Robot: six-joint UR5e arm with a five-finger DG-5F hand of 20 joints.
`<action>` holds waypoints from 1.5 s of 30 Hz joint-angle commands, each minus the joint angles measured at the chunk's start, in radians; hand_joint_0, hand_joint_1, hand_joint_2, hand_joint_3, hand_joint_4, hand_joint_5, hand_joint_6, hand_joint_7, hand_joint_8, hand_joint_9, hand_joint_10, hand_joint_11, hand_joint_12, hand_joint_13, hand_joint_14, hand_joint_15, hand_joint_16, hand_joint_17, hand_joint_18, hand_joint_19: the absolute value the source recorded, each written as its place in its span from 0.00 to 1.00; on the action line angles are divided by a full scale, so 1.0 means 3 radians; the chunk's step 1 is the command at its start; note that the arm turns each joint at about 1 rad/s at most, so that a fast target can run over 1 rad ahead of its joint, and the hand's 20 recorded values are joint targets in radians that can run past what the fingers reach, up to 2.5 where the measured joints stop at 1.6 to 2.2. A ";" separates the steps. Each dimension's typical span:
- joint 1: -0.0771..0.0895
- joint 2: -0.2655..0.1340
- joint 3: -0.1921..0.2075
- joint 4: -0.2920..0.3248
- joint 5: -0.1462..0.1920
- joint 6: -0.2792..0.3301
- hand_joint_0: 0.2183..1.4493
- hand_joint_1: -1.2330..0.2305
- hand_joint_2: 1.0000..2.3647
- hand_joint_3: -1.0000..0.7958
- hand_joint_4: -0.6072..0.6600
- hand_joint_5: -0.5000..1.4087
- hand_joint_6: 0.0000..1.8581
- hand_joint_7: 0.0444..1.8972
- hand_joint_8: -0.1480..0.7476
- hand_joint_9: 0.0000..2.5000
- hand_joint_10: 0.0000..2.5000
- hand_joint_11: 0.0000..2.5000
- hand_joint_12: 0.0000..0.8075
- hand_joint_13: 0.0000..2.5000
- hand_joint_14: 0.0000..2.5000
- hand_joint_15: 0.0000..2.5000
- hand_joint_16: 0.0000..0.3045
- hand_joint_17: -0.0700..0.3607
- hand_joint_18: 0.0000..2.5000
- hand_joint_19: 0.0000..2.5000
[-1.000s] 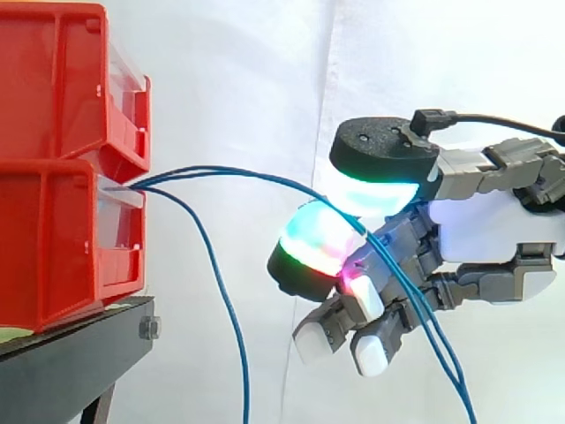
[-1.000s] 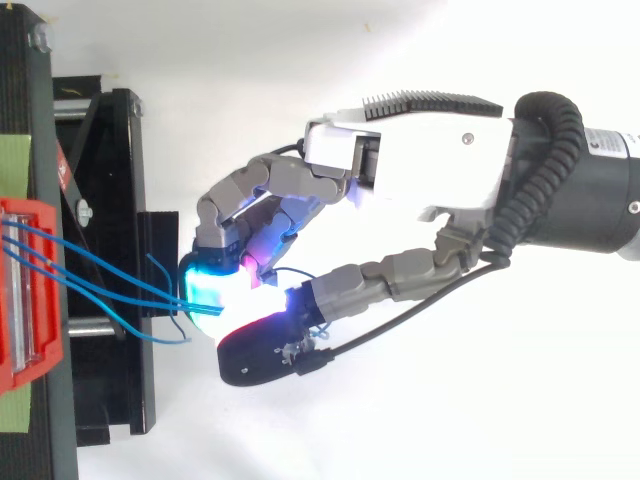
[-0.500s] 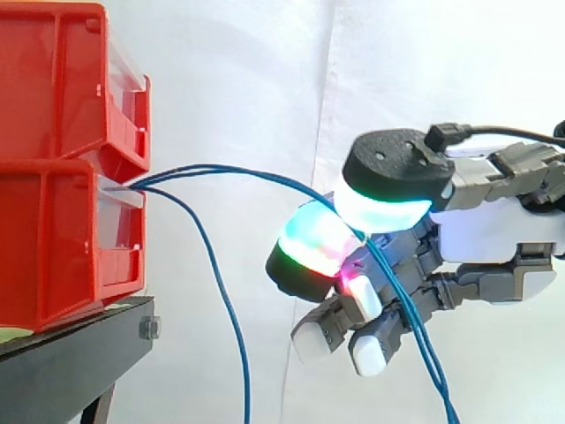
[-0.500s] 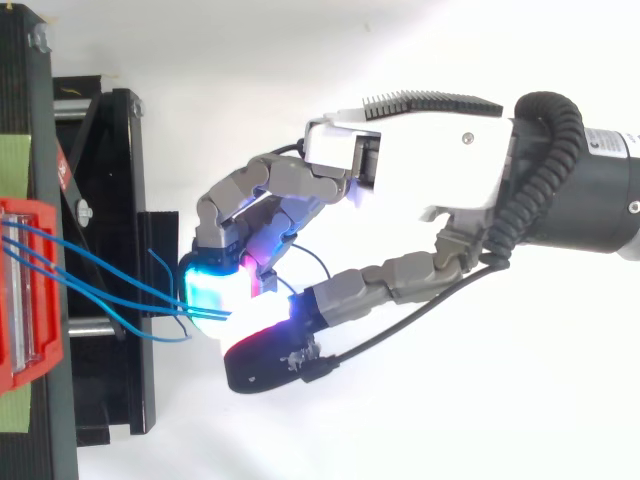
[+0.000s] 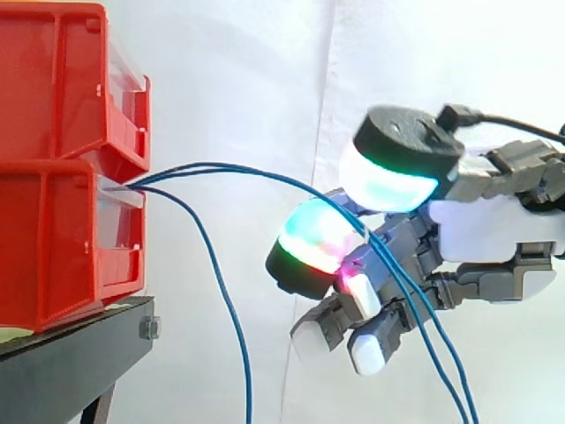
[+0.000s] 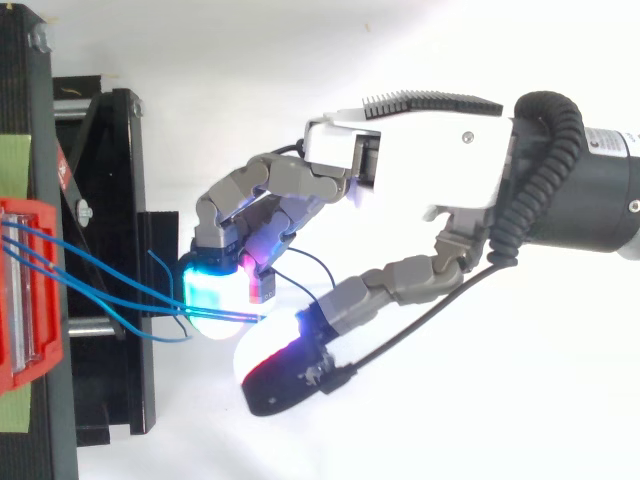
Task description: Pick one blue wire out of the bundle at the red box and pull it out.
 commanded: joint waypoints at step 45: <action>-0.0007 0.0000 0.0002 -0.0022 -0.0097 0.0106 0.29 0.42 0.01 0.50 0.65 0.16 0.46 0.49 0.59 0.32 0.00 0.23 0.62 0.26 0.00 0.14 0.23 0.53 0.29 0.20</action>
